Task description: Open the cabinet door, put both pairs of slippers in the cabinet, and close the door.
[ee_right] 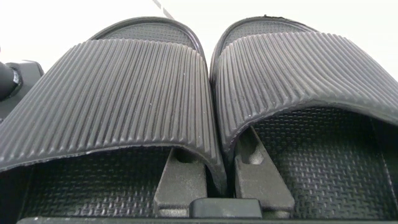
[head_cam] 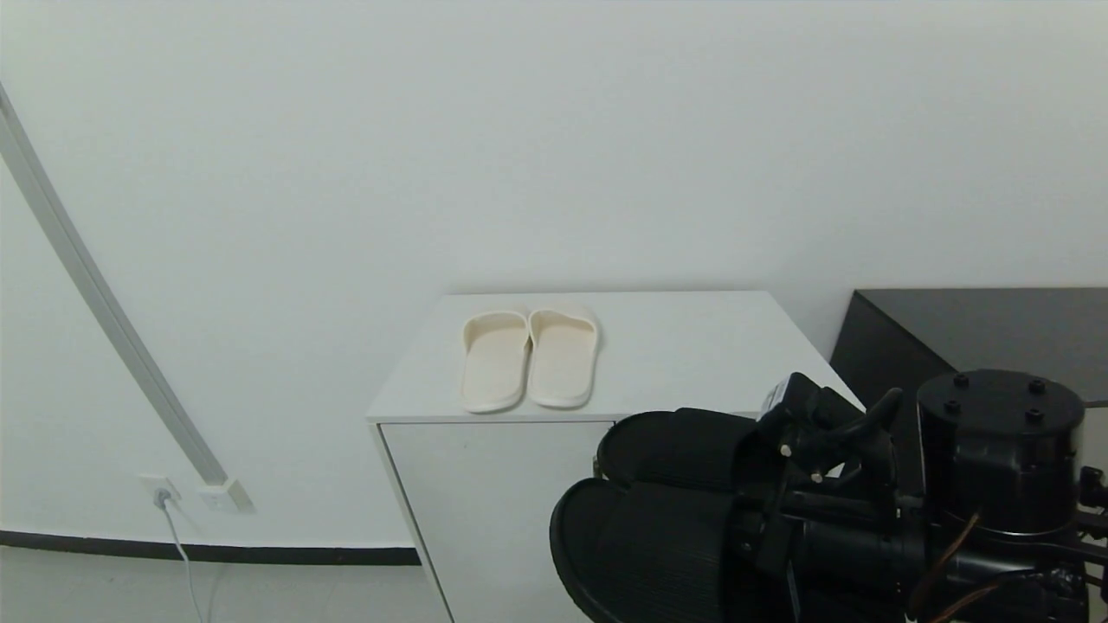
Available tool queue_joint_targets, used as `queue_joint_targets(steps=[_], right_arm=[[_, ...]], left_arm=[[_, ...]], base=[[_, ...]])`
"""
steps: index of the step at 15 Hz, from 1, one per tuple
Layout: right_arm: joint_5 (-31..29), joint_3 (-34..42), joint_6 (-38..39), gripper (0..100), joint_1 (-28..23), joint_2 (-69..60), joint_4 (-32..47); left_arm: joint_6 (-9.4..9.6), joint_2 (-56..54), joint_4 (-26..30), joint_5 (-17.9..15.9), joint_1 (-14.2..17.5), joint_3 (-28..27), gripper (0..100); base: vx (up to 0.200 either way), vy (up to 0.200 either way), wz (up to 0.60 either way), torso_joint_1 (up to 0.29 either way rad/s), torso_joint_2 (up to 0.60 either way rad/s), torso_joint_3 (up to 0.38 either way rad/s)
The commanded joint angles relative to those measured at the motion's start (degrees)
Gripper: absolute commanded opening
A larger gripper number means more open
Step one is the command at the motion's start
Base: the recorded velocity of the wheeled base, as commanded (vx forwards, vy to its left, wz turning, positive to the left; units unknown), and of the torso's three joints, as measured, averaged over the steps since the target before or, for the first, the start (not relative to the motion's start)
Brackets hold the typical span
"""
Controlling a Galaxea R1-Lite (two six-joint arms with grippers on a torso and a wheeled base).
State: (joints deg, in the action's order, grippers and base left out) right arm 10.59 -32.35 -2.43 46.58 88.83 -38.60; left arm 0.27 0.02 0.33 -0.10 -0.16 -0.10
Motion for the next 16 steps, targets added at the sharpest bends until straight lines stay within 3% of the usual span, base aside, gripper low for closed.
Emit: queue_joint_targets(steps=[1,8,15,16], right_arm=[[-0.05,0.19,-0.04,0,0.0,0.2,-0.08],[-0.05,0.63,-0.12,0,0.44,0.2,-0.08],[-0.13,2.12,-0.04,0,0.79,-0.77,-0.16],[-0.13,2.12,-0.04,0,0.79,-0.77,-0.16]], left_arm=[[0.0,0.06,0.02,0.01,-0.02,0.01,0],[0.0,0.06,0.02,0.01,0.07,0.01,0],[-0.09,0.06,0.02,-0.08,-0.02,0.01,0],[-0.18,0.06,0.11,-0.17,-0.02,0.01,100]], base=[[0.0,0.0,0.0,0.0,0.0,0.0],[0.0,0.0,0.0,-0.006,0.01,0.007],[0.0,0.0,0.0,-0.193,0.48,0.273],[0.0,0.0,0.0,-0.212,0.52,0.32]])
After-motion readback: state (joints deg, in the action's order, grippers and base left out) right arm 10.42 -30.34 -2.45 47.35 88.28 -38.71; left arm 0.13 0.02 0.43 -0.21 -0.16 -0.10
